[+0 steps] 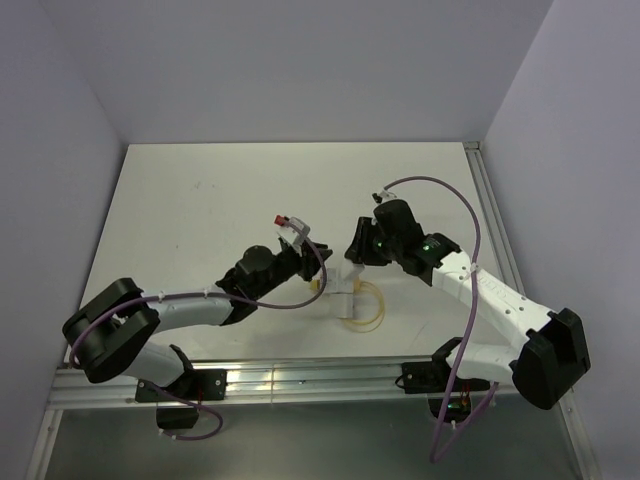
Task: Insert the plug
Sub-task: Insert the plug into the socket.
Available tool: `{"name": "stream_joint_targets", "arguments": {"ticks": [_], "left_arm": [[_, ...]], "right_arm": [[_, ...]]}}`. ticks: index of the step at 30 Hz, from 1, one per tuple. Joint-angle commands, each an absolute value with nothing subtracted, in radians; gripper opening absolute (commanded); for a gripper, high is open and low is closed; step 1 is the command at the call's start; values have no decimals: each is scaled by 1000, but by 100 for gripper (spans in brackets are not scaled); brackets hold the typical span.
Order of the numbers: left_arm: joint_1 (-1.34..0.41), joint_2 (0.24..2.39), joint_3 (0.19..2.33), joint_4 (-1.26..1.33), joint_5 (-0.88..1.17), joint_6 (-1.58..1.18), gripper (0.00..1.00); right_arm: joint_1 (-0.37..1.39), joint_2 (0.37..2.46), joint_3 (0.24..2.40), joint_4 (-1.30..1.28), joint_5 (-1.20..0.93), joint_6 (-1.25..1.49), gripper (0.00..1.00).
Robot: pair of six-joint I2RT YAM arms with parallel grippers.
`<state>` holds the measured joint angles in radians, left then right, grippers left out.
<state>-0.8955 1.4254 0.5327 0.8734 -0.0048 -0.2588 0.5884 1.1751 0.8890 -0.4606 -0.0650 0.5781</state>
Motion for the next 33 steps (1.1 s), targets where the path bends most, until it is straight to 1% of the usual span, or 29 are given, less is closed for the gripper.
{"name": "stream_joint_targets", "arguments": {"ticks": [1, 3, 4, 5, 6, 7, 10, 11, 15, 16, 18, 20, 21, 22, 27, 33], "left_arm": [[-870, 1382, 587, 700, 107, -405, 37], [-829, 1361, 603, 637, 144, -455, 46], [-816, 1335, 609, 606, 135, -484, 55], [-813, 1321, 617, 522, 112, -492, 57], [-813, 1306, 617, 505, 107, -489, 59], [-818, 1275, 612, 486, 95, -495, 63], [-824, 1275, 620, 411, 91, -505, 68], [-825, 1282, 630, 372, 86, -505, 74], [-838, 1308, 649, 350, 130, -538, 77], [-839, 1330, 664, 325, 130, -545, 81], [-842, 1354, 699, 263, 129, -577, 83], [-842, 1356, 698, 261, 133, -609, 84], [-844, 1358, 698, 261, 143, -635, 87], [-844, 1364, 704, 255, 150, -650, 94], [-854, 1388, 701, 261, 152, -716, 96], [-862, 1419, 704, 296, 178, -729, 93]], "right_arm": [[600, 1157, 848, -373, -29, 606, 0], [600, 1158, 844, -367, -29, 609, 0], [600, 1155, 838, -367, -25, 609, 0], [600, 1151, 836, -364, -22, 607, 0], [600, 1144, 835, -364, -17, 609, 0], [600, 1144, 834, -365, -14, 607, 0], [600, 1150, 839, -368, -18, 604, 0], [600, 1152, 839, -367, -20, 604, 0], [600, 1147, 838, -373, -17, 603, 0], [600, 1146, 838, -373, -18, 603, 0], [600, 1144, 845, -382, -17, 600, 0], [600, 1143, 847, -390, -14, 598, 0], [601, 1141, 845, -391, -12, 598, 0], [600, 1141, 844, -391, -11, 600, 0], [600, 1146, 835, -379, -25, 604, 0], [600, 1141, 827, -377, -25, 606, 0]]}}
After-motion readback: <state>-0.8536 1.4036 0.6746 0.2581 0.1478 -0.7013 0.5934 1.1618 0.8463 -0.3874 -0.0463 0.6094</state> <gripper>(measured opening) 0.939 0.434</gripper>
